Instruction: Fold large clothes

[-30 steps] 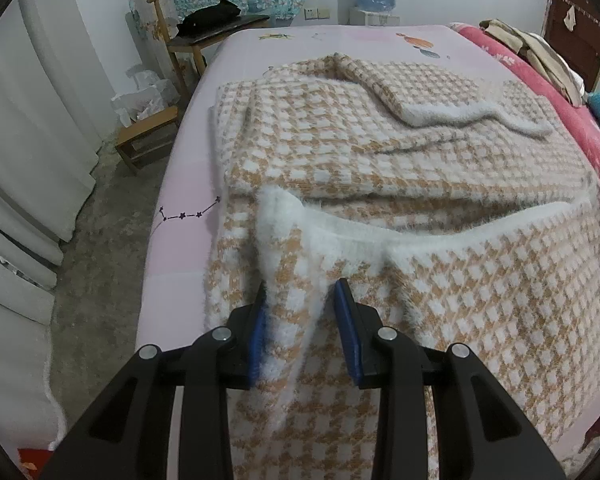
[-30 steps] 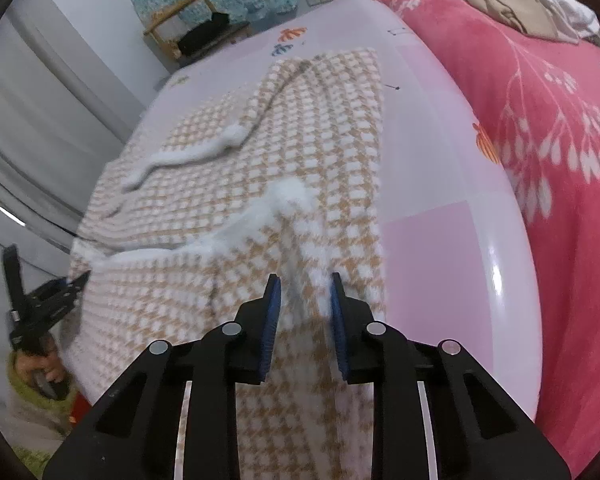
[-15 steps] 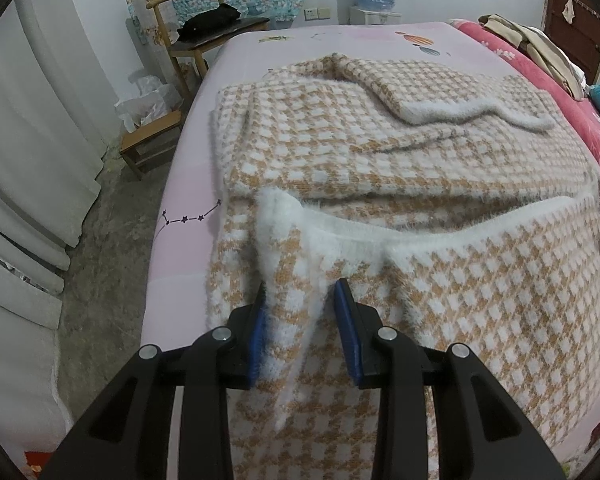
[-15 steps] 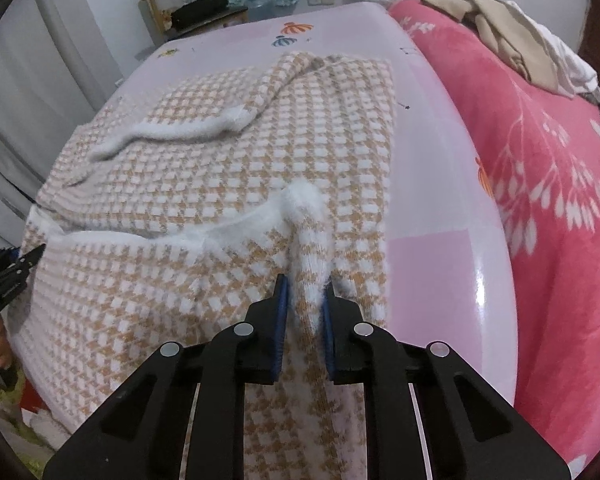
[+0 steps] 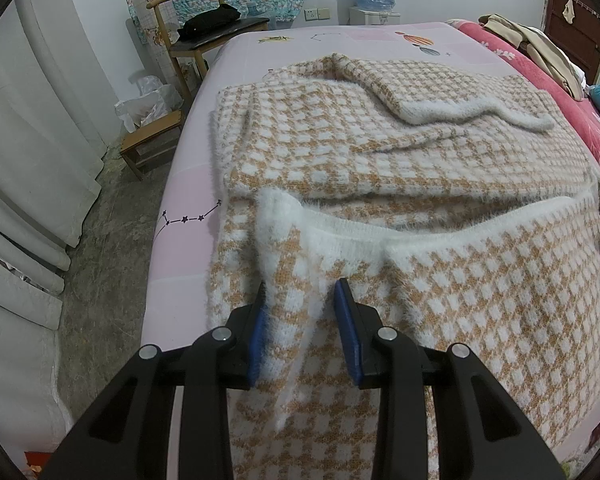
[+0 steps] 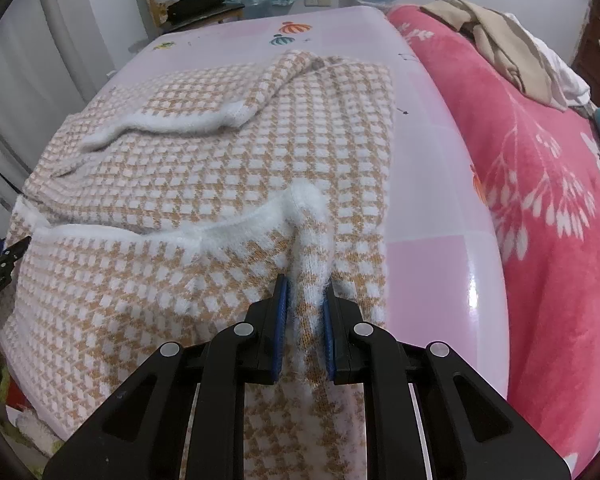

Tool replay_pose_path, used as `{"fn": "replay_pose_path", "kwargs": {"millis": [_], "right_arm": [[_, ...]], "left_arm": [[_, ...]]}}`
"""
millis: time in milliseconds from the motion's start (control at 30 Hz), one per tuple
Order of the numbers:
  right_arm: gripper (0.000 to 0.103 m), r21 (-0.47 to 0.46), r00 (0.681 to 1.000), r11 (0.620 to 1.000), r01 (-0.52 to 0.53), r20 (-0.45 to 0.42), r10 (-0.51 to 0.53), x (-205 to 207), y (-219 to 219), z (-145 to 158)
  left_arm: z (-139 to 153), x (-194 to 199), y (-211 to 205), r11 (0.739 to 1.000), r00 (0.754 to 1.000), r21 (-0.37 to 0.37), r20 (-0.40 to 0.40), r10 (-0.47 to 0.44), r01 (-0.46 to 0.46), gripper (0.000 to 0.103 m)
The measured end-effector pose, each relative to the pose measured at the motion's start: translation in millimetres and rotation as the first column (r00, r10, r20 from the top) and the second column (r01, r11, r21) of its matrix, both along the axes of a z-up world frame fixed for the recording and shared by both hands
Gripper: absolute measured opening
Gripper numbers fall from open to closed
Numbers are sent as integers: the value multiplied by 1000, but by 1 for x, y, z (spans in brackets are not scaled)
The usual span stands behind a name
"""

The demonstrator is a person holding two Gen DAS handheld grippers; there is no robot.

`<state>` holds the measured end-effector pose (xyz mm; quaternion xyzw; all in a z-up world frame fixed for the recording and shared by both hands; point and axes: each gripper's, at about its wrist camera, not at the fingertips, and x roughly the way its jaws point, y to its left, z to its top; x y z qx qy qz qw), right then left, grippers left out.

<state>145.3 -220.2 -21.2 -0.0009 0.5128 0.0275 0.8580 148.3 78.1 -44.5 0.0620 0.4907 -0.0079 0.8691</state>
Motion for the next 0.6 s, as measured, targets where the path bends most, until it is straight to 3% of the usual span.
{"fn": "replay_pose_path", "kwargs": {"millis": [333, 367, 433, 600], "right_arm": [[6, -34, 999, 999, 9, 45, -8, -11, 9, 10], [6, -30, 998, 999, 15, 57, -13, -14, 9, 14], [5, -17, 996, 1000, 24, 85, -23, -22, 9, 23], [5, 19, 984, 999, 42, 174, -44, -47, 10, 57]], "left_arm": [[3, 1, -2, 1000, 1000, -7, 9, 5, -5, 31], [5, 0, -1, 1000, 1000, -8, 19, 7, -7, 30], [11, -5, 1, 1000, 999, -8, 42, 6, -6, 17], [44, -26, 10, 998, 988, -57, 153, -3, 12, 10]]}}
